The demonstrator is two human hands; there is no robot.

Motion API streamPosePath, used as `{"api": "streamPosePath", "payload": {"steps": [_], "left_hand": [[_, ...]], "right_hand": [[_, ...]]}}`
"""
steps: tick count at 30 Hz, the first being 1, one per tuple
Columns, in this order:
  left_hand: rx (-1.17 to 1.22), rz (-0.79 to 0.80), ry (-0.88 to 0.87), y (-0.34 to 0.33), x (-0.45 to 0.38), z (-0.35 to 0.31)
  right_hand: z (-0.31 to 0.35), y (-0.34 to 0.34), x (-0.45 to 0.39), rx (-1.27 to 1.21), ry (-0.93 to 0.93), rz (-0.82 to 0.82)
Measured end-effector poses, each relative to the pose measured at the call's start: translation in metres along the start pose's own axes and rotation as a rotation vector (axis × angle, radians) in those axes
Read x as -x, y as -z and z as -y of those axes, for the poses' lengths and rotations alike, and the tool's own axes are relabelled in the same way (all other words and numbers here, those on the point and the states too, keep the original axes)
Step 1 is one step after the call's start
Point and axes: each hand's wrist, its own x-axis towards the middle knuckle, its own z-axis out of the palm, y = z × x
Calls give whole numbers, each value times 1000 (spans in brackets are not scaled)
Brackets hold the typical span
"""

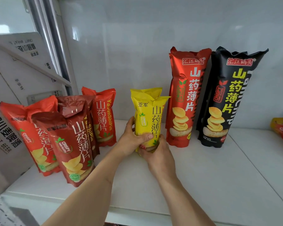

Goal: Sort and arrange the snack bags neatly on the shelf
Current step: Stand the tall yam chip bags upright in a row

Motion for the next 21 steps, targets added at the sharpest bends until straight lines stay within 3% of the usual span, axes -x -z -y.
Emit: {"api": "streamPosePath", "payload": {"steps": [21], "left_hand": [[81,71,1,4,-89,30]], "right_hand": [[-12,-30,-75,-15,-17,-136]]}}
